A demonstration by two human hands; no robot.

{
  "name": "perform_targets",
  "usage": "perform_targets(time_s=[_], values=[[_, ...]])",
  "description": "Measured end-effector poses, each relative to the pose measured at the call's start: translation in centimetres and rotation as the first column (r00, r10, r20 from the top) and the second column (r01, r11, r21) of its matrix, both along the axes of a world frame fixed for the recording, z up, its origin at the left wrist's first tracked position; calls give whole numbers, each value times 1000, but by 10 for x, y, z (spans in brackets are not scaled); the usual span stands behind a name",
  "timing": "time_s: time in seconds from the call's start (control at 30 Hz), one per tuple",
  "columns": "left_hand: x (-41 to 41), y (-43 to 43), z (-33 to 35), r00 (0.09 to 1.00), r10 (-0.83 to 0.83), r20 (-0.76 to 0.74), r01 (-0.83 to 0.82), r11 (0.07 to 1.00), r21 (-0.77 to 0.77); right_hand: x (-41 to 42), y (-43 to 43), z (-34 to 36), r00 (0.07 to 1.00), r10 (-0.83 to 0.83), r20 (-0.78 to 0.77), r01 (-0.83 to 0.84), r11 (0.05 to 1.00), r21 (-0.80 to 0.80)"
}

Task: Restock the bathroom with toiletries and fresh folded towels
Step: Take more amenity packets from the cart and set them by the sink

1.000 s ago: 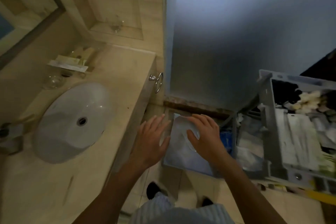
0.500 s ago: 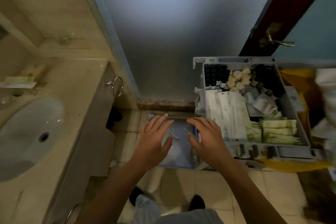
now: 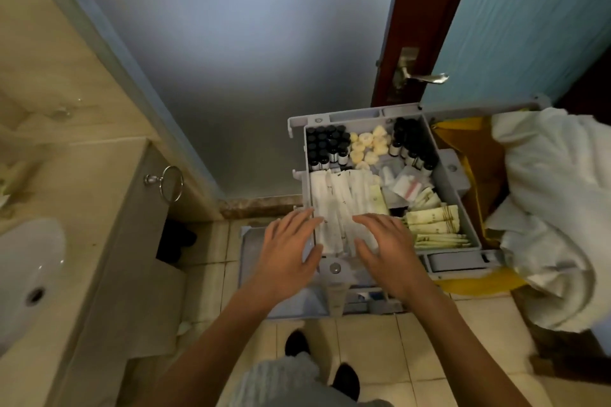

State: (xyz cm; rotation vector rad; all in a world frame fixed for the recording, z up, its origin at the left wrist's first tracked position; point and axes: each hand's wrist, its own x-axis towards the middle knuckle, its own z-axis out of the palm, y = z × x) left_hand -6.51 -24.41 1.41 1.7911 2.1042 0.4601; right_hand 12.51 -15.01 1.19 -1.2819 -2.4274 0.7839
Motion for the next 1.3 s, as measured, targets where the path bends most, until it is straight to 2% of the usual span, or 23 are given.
perform_targets(time_s=[0.27, 0.57, 0.7, 0.93, 1.3], values=[[-9, 46, -8, 995, -74, 60, 68, 993, 102, -3, 25, -5, 996, -89, 27, 89, 996, -22], [-3, 98, -19, 973, -191, 129, 184, 981, 64, 5, 60, -2, 970, -199, 137, 203, 979, -13], [5, 115, -21, 972, -195, 132, 190, 981, 48, 12, 78, -2, 969, -223, 109, 228, 973, -35], [33, 156, -33, 982, -109, 156, 114, 993, -27, 36, 119, -10, 986, -151, 73, 155, 987, -47], [73, 226, -60, 993, 40, 108, -31, 996, -80, 59, 200, -41, 995, 34, 90, -24, 994, -110]])
